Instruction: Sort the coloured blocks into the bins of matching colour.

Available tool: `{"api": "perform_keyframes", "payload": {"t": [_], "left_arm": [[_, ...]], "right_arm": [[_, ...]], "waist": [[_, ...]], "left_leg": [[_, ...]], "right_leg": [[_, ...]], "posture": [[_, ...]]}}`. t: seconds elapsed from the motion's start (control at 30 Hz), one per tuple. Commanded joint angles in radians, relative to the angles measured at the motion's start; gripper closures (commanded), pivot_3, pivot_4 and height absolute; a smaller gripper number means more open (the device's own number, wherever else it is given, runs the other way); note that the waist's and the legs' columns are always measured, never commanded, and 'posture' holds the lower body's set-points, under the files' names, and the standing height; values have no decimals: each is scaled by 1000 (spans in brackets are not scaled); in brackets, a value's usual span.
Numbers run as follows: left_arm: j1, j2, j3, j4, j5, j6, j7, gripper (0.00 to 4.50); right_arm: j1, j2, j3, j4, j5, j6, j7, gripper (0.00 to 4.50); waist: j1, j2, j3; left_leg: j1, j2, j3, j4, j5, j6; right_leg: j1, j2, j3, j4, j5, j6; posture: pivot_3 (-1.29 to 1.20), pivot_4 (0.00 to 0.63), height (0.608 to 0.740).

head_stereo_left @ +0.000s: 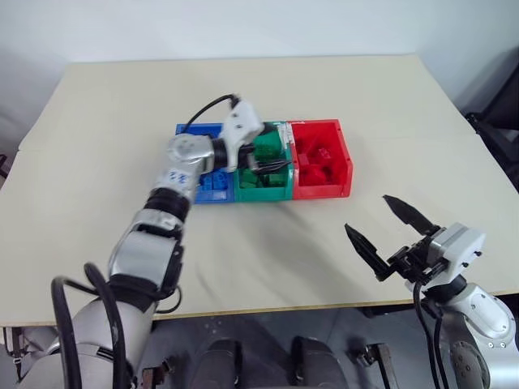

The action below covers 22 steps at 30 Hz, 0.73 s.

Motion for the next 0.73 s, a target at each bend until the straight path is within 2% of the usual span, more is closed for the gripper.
{"api": "perform_keyframes", "payload": {"t": [0.03,0.2,0.3,0.4,0.53,0.63,0.73], "left_arm": [[145,113,68,-251,-105,46,-117,42],[498,317,208,-631,-186,179,-79,42],[689,381,301,-813,-228,297,-15,42],[869,408,370,-954,-257,349,9,42],[1023,387,440,-992,-242,330,81,42],[1078,364,446,-1027,-245,321,119,42],[1068,338,430,-1057,-242,319,166,42]], "right_arm": [[-25,-51,5,20,49,8,81,0],[-98,-135,25,121,75,10,220,0],[-151,-162,23,186,91,9,272,0],[-202,-175,38,259,92,3,335,0],[-264,-182,63,351,70,-22,411,0],[-301,-178,78,400,53,-40,439,0],[-336,-173,74,445,50,-49,453,0]], "waist": [[-8,0,0],[-11,0,0],[-2,0,0],[12,0,0],[16,0,0],[16,0,0],[17,0,0]], "left_leg": [[0,0,-1,0,0,0],[1,3,-7,1,0,1],[1,3,-9,2,0,1],[1,3,-9,2,-1,1],[2,3,-9,2,-1,1],[2,3,-8,2,-1,1],[2,3,-8,2,-1,1]], "right_leg": [[0,0,0,0,0,0],[0,-2,1,1,0,0],[1,-3,2,1,0,0],[3,-4,2,1,0,0],[3,-4,2,1,0,0],[3,-3,3,0,0,0],[3,-4,2,1,0,0]], "posture": [[0,150,740],[0,150,740],[0,150,740],[0,150,740],[0,150,740],[0,150,740],[0,150,740]]}}
